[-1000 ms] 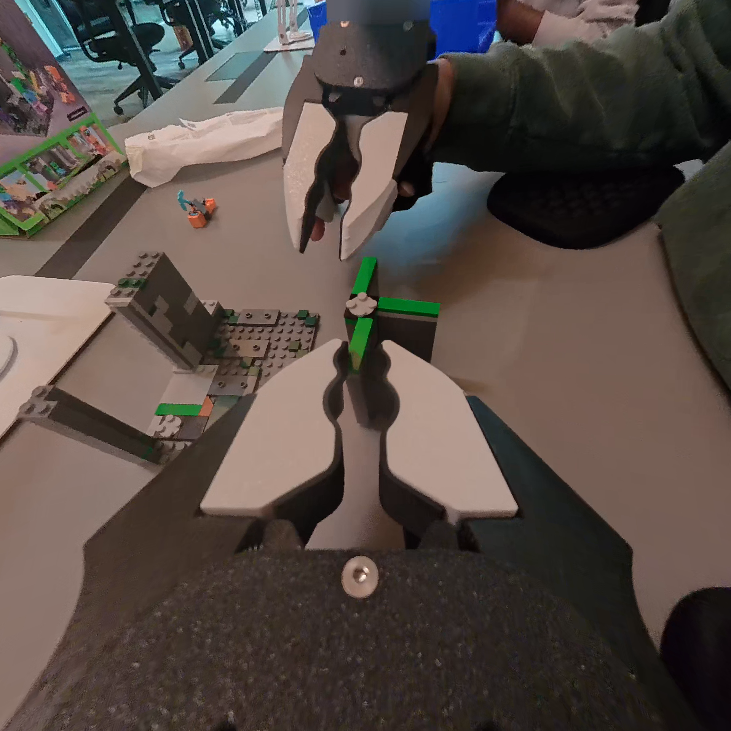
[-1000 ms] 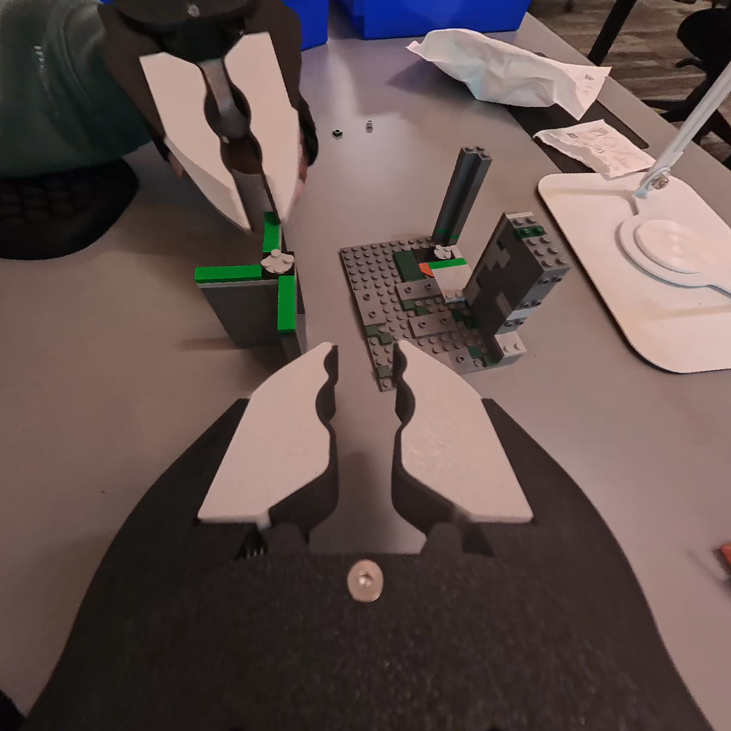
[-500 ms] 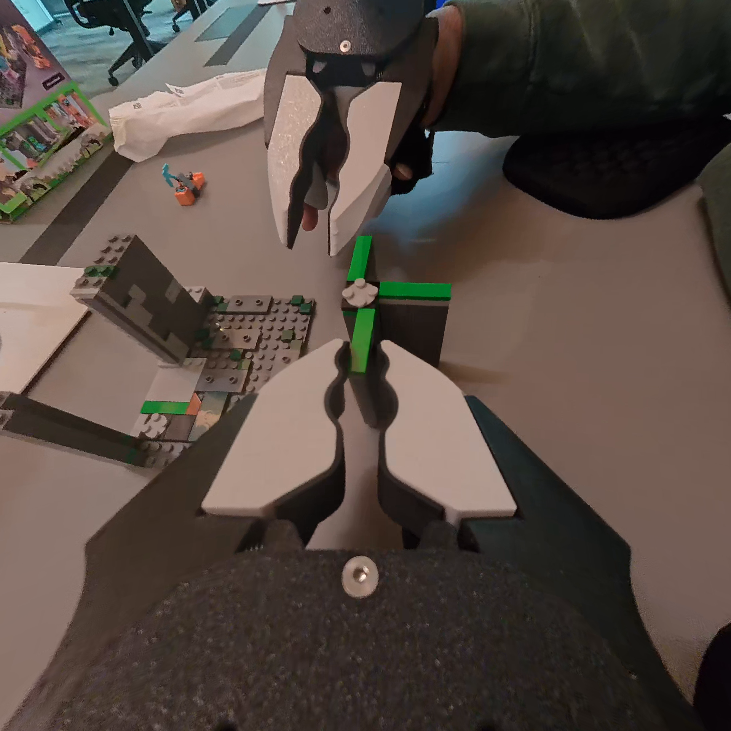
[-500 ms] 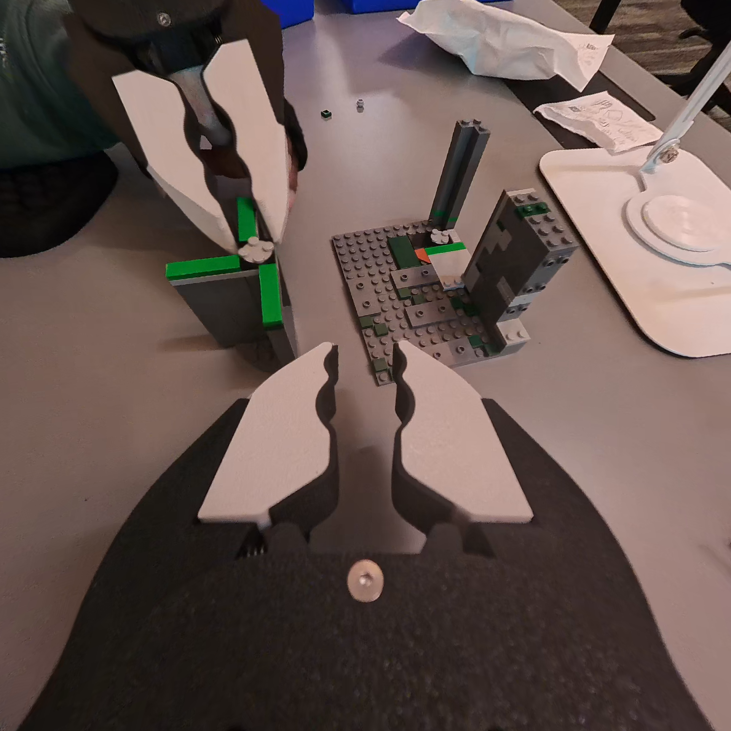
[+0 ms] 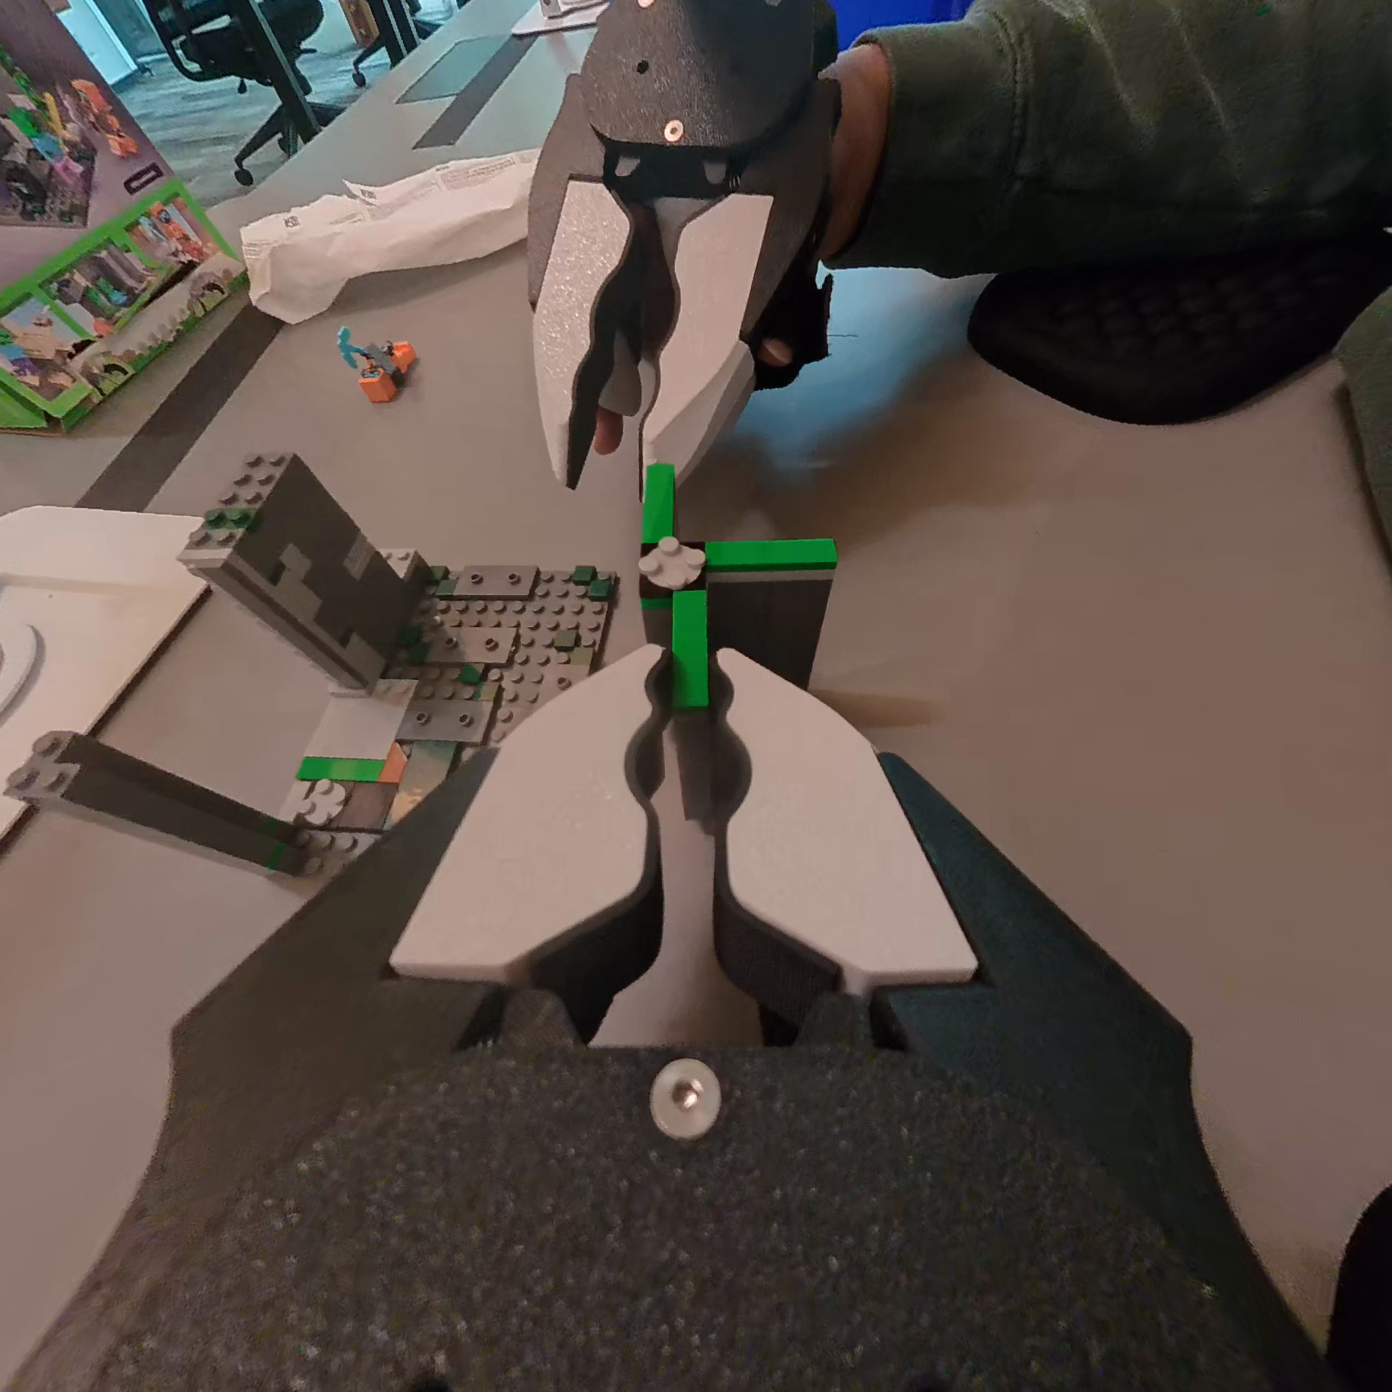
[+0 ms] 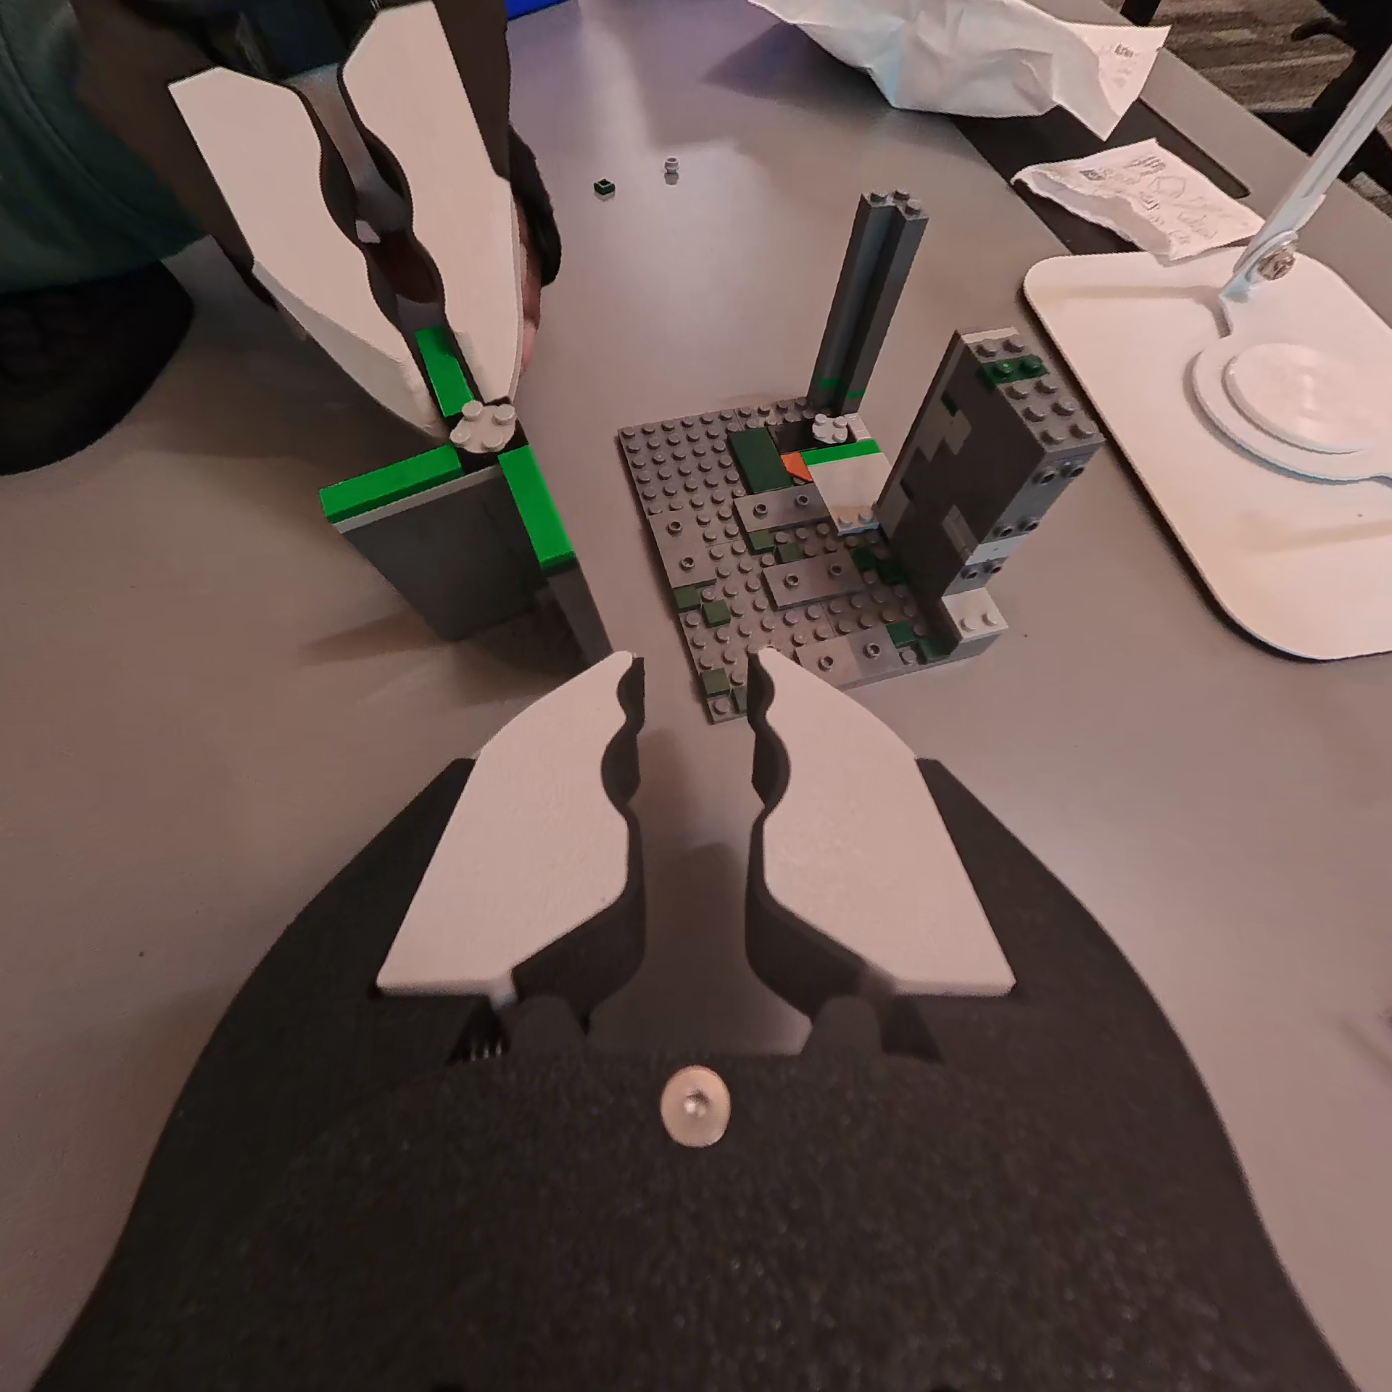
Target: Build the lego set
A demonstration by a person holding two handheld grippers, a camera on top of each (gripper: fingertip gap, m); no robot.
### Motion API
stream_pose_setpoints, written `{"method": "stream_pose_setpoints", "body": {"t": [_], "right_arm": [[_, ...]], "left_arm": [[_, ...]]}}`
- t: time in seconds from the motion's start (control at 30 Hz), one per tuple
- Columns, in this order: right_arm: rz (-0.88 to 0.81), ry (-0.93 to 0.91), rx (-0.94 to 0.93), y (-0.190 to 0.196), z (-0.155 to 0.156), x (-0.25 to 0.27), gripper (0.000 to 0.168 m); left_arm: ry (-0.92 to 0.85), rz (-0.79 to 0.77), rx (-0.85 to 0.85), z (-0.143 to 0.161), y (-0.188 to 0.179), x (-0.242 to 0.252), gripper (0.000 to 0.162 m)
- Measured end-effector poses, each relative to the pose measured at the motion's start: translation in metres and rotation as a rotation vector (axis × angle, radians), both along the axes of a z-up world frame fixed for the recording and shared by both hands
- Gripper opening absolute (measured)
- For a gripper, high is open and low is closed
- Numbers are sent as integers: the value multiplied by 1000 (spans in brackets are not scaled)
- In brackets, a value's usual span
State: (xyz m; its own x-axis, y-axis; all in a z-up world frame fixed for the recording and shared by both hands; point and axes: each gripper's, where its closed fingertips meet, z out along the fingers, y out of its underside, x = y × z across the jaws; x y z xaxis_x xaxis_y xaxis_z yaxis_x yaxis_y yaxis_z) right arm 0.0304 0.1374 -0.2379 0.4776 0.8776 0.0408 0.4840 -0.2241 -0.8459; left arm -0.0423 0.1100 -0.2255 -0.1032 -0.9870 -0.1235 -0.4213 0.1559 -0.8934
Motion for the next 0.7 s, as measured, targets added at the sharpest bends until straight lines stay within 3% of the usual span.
{"method": "stream_pose_setpoints", "body": {"t": [0.7], "right_arm": [[-4,-1,-8,1,-3,-1,25]], "left_arm": [[-76,92,29,18,19,-7,8]]}}
